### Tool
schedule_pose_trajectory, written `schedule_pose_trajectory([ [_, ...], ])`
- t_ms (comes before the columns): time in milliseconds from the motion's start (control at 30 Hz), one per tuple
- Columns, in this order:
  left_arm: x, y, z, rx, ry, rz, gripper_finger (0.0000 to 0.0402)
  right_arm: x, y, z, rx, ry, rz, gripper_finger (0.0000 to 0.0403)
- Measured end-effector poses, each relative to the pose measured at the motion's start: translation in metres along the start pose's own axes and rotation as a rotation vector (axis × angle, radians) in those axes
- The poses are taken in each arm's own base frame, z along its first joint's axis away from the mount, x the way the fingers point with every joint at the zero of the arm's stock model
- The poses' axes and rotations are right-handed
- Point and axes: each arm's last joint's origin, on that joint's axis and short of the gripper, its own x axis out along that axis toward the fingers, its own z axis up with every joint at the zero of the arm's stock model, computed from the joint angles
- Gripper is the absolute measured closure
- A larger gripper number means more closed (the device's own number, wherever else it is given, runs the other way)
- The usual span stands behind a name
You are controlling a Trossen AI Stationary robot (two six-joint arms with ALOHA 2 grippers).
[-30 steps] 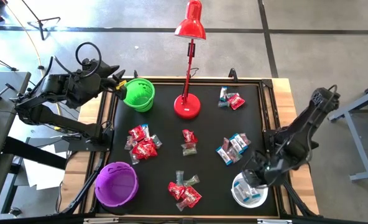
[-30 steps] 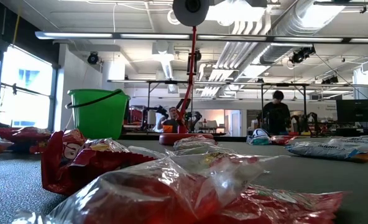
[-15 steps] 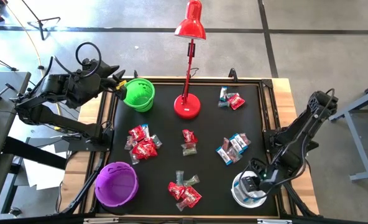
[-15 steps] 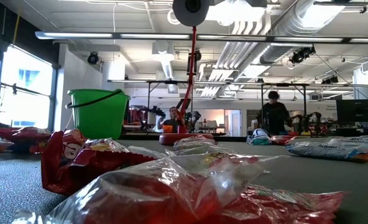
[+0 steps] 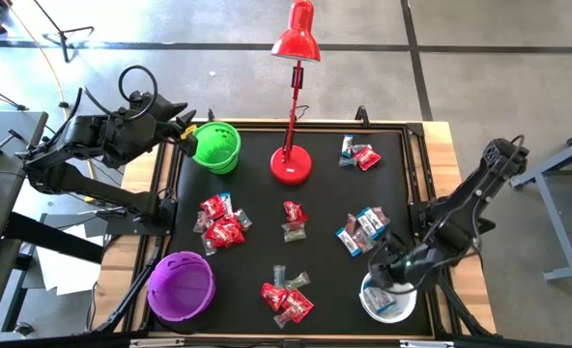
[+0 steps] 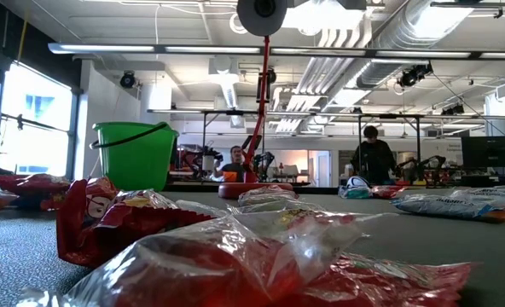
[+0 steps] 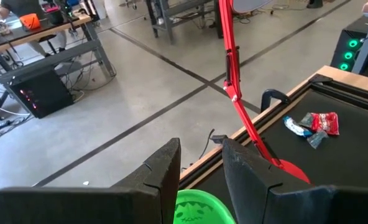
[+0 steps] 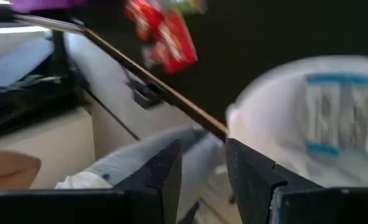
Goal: Sort candy
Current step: Put the white chocolate into the white bucket
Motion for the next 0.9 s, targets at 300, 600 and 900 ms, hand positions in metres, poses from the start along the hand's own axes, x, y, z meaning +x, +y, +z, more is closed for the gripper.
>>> schedule_pose_trajectory([
  [300, 0.005, -0.007, 0.0, 0.001, 0.014, 0.003, 0.0296, -0.008, -0.023, 0.05, -0.075, -0.211, -0.34, 0.0314],
  [600, 0.011, -0.015, 0.001, 0.013, 0.02, 0.016, 0.0296, -0.014, -0.028, 0.114, -0.139, -0.345, -0.531, 0.0315],
  [900, 0.013, -0.017, 0.01, -0.08, -0.062, 0.101, 0.0296, -0.029, -0.029, 0.193, -0.124, -0.61, -0.548, 0.0315],
])
